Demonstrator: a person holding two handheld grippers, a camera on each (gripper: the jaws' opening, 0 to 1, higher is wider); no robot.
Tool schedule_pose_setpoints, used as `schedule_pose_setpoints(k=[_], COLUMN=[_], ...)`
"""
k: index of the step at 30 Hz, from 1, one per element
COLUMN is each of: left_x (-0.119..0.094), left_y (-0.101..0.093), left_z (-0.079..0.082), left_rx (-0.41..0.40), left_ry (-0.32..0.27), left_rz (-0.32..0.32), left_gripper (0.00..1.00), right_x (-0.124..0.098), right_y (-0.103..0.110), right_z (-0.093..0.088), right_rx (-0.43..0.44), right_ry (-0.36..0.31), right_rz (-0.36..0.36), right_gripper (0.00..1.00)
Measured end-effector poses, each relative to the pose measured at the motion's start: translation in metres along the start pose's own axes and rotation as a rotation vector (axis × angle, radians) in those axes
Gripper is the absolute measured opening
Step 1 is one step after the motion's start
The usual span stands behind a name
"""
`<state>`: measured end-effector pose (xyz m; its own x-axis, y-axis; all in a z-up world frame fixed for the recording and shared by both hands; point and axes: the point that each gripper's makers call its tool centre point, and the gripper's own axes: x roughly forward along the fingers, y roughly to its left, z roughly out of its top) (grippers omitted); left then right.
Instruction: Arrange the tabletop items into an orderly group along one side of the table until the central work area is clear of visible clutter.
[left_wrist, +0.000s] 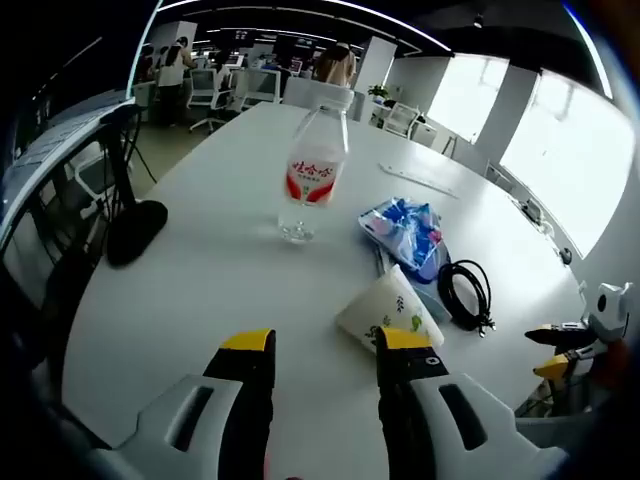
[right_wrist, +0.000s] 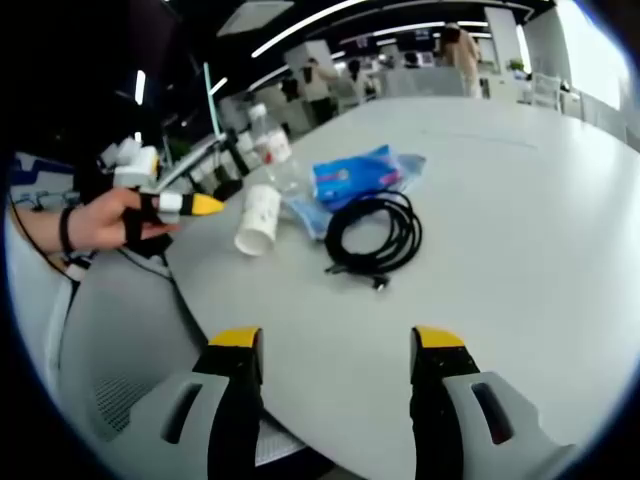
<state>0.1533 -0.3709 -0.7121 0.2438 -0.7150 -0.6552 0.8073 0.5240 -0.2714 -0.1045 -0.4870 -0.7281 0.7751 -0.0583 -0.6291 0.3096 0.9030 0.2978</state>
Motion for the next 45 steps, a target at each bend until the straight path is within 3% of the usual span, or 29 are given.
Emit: schedule_pose_setpoints(k=[6,9,14,26,38,45], left_x=[-0.008,-0.012,-0.012,-0.024,-0.029,-0.032], left_y=[0.006,0.008,-0.005,-0.006,-0.006,-0.005], left_z=[-0.004,-0.009,-0.016,-0.025,-0.024,-0.026], left_rx=[0.007,0.095,0.131,0.166,0.184,0.176], left_ry=[-0.007,0.003,0.003,0.002,-0.015,-0.028], left_rz=[0.009,0.041,0.018,0.020,0.019,0.024], left_gripper=[0.39,0.38,0.39,0.40,0.40,0.40], right_x=[0.007,0.015,0.027,0.056,0.081,0.102], right_y=[0.002,0.002,-0.002,-0.018,-0.041,-0.059], right_z=[0.009,0.017,0.035,0.090,0.116,0.142], right_rx=[0.003,0.025,0.030,-0.003,0.012,0.019], right_ry=[-0.003,-0.018,-0.032,-0.067,-0.054,-0.062], right_rz=[0.009,0.024,0.033,0.048,0.031,0.005], right_gripper=[0.55,0.54,0.52,0.51,0.43,0.37])
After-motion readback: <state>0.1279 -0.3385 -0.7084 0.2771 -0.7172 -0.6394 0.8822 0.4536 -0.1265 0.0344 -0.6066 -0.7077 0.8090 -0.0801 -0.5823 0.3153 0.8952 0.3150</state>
